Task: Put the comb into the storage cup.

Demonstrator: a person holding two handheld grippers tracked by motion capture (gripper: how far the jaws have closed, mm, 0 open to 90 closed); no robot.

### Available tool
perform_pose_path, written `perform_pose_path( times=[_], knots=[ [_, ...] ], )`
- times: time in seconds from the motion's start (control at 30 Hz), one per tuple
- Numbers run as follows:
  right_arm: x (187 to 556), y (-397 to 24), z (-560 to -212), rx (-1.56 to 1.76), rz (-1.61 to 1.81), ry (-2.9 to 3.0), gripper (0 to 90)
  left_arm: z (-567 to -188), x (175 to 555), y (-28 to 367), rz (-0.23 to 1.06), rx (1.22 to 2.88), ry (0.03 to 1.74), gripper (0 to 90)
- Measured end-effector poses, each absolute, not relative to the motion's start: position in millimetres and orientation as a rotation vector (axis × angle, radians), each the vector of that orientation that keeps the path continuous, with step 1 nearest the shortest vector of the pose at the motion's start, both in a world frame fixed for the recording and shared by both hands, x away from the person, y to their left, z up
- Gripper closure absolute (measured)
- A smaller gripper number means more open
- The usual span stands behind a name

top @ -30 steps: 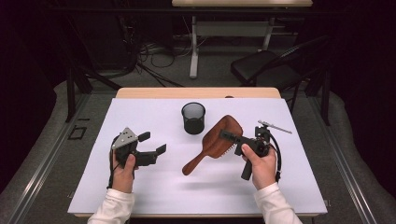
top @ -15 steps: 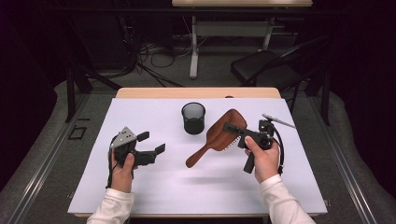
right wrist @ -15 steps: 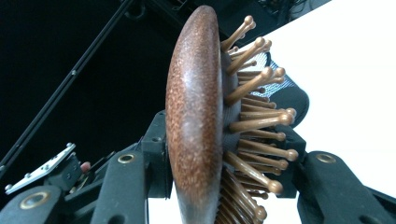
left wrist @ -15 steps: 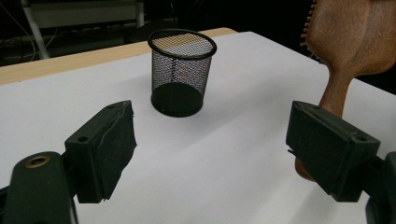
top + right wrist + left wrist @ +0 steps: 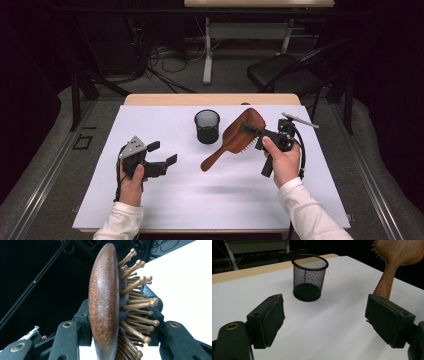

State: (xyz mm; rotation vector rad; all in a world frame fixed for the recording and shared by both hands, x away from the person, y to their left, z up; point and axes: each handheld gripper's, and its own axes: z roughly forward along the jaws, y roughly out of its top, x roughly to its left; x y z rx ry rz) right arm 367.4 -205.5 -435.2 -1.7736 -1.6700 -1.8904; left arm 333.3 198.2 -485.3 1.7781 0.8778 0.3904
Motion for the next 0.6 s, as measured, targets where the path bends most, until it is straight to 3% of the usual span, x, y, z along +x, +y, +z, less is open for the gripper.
perform_pose_path(
  times=[0.6],
  knots=[
    [381.4,-189.6,-419.0,-1.79,-1.885,-1.689,51.4,-486.6,334.5,198.8,0.386,1.778,0.885,15.8]
  ],
)
